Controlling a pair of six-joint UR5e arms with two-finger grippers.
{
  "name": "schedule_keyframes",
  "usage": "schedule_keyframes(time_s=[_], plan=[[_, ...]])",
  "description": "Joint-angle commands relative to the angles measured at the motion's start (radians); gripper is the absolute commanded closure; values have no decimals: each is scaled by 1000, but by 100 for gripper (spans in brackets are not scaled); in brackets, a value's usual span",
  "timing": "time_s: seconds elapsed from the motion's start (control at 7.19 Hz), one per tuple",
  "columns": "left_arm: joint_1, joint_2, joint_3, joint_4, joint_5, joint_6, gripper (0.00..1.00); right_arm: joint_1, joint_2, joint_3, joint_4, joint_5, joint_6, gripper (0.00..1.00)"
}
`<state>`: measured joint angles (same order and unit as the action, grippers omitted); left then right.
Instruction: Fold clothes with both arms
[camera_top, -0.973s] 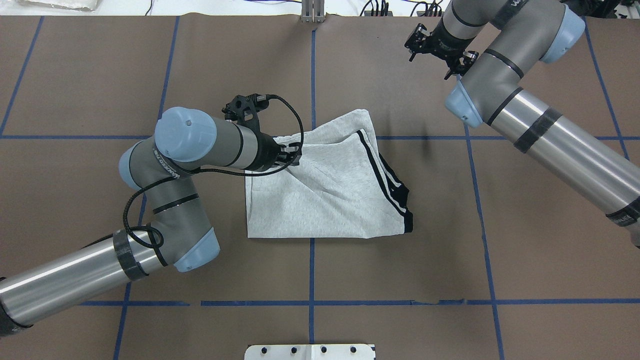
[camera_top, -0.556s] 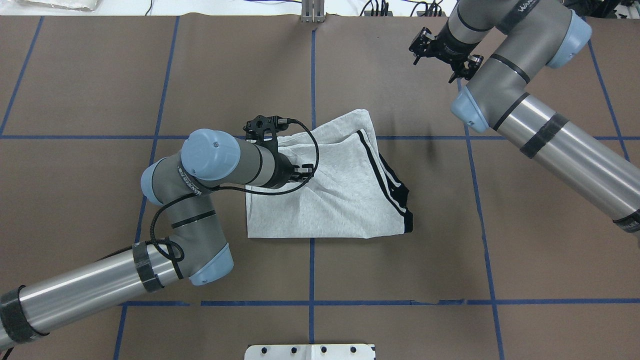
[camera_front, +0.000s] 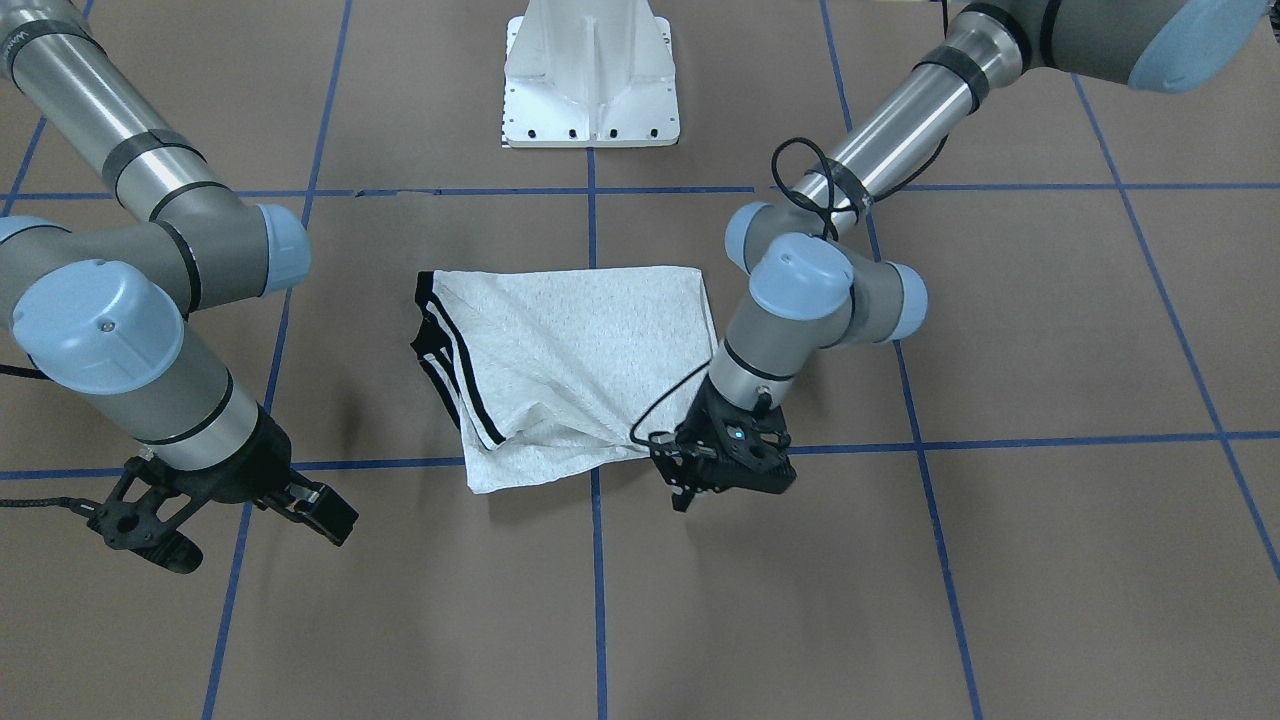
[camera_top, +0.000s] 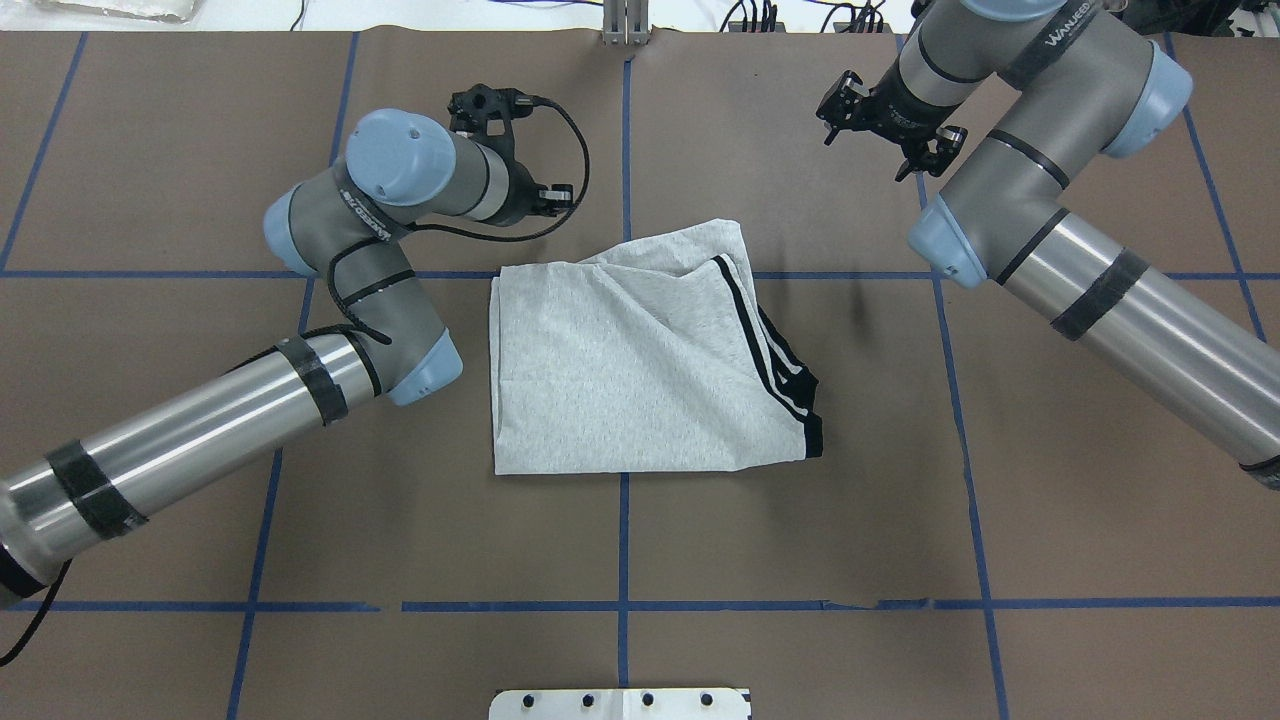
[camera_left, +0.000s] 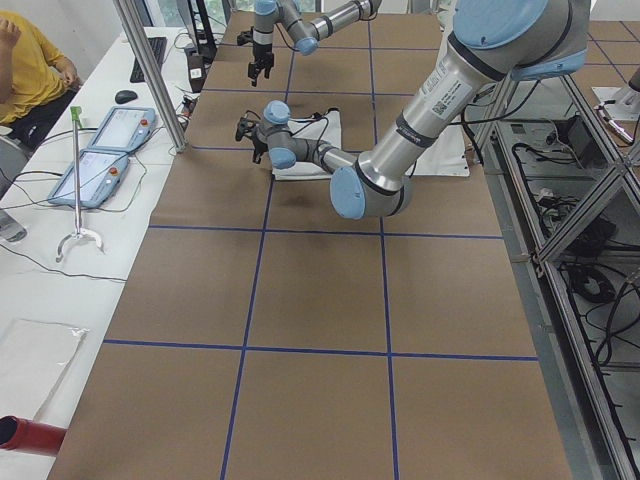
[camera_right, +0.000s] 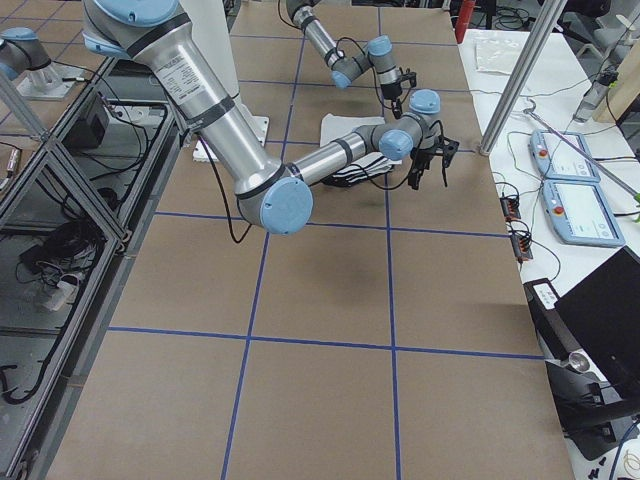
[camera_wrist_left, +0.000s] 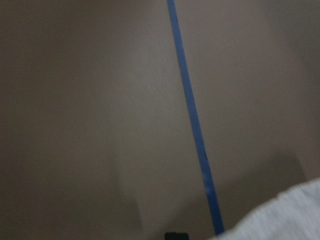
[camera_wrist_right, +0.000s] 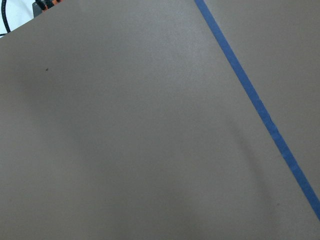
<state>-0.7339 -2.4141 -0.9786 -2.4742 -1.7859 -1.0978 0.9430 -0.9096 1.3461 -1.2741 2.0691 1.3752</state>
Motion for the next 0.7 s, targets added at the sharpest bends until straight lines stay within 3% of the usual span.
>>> schedule_keyframes(time_s=[0.0, 0.14, 0.28, 0.56], plan=[[-59, -8, 98, -80, -6, 55, 100, -30, -17, 79, -22, -1, 28, 0], [-85, -5, 81, -81, -15, 53, 100, -62, -55, 152, -22, -1, 51, 0], [-114, 36, 36, -71, -108, 55, 100, -102, -90, 219, -21, -4, 71, 0], [-128, 133, -140, -16, -156, 50, 100, -232, -72, 261, -21, -56, 153, 0]])
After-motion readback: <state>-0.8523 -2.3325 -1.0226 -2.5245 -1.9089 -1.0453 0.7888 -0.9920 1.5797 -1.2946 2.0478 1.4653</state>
